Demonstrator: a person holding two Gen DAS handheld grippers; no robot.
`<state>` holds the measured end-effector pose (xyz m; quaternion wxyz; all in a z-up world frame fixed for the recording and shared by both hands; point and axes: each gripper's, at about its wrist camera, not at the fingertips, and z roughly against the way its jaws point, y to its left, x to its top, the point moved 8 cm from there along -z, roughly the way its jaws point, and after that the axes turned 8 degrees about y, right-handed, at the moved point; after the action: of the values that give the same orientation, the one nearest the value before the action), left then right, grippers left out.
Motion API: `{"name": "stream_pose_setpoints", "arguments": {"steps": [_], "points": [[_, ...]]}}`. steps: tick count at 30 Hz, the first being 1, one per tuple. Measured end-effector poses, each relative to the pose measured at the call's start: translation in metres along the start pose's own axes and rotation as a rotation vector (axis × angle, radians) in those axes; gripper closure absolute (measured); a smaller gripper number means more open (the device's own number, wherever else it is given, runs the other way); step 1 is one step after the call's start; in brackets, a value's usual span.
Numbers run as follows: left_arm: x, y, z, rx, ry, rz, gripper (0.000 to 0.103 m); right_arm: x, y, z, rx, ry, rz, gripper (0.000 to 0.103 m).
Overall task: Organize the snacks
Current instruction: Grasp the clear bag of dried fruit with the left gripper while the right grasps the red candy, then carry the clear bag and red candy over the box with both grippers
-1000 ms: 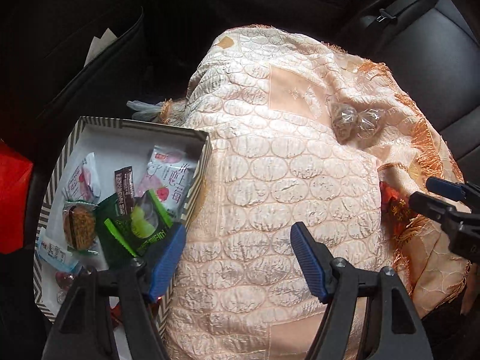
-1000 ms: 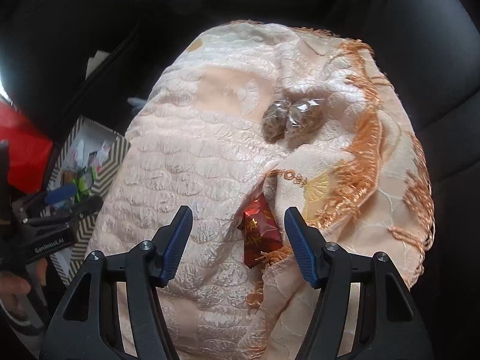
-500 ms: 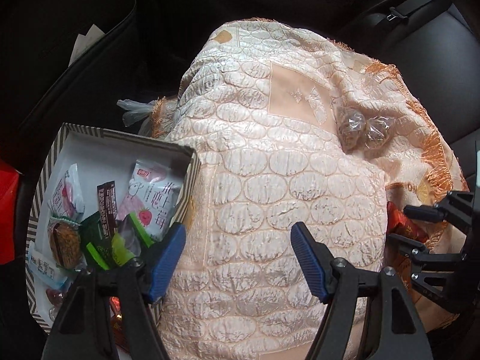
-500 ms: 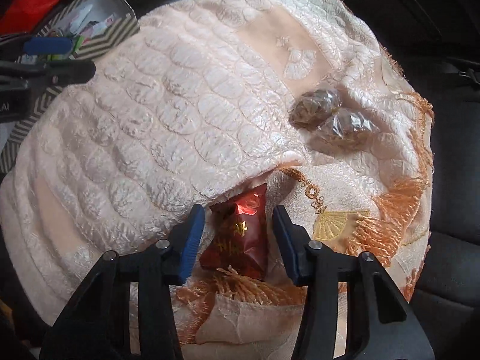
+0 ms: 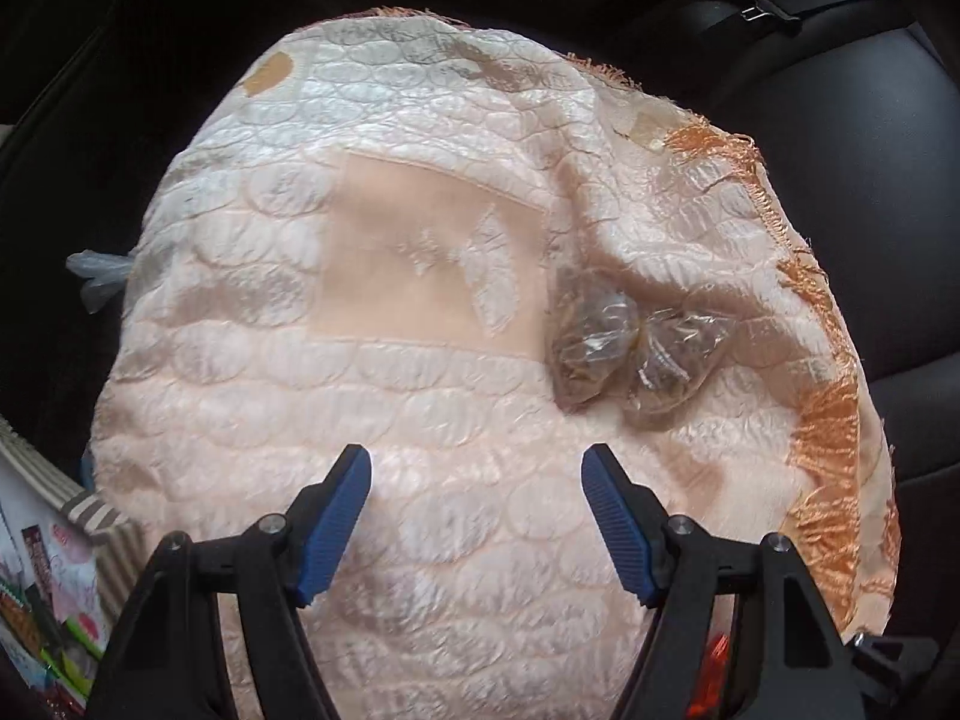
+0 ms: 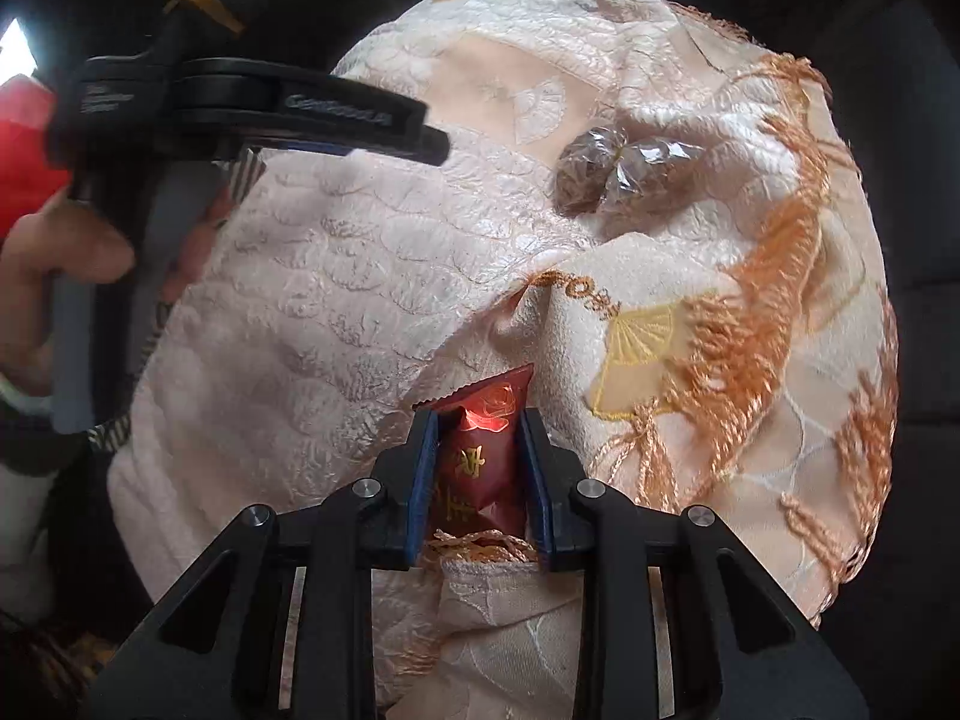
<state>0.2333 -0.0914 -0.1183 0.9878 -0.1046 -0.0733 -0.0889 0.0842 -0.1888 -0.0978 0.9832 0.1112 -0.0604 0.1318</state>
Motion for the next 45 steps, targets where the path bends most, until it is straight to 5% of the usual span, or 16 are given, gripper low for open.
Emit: {"name": "stream_pose_setpoints", "arguments": {"steps": [13, 21, 26, 28, 45], "points": [[0.047, -0.047, -0.051, -0.215, 0.048, 0.14, 0.016, -0.001, -0.004, 0.001, 0.186, -0.033, -0.112, 0.077], [0.058, -0.056, -0.086, -0.244, 0.069, 0.207, 0.014, -0.002, -0.006, 0.002, 0.23, -0.038, -0.133, 0.077], [0.052, -0.067, -0.08, -0.199, 0.059, 0.092, 0.064, -0.001, -0.005, 0.0, 0.239, -0.037, -0.141, 0.077], [0.048, -0.064, -0.076, -0.208, 0.063, 0.078, 0.071, 0.0, -0.006, 0.0, 0.236, -0.037, -0.14, 0.077], [-0.005, -0.016, 0.01, -0.181, -0.029, 0.028, 0.08, -0.004, -0.001, 0.006, 0.185, -0.066, -0.13, 0.077]]}}
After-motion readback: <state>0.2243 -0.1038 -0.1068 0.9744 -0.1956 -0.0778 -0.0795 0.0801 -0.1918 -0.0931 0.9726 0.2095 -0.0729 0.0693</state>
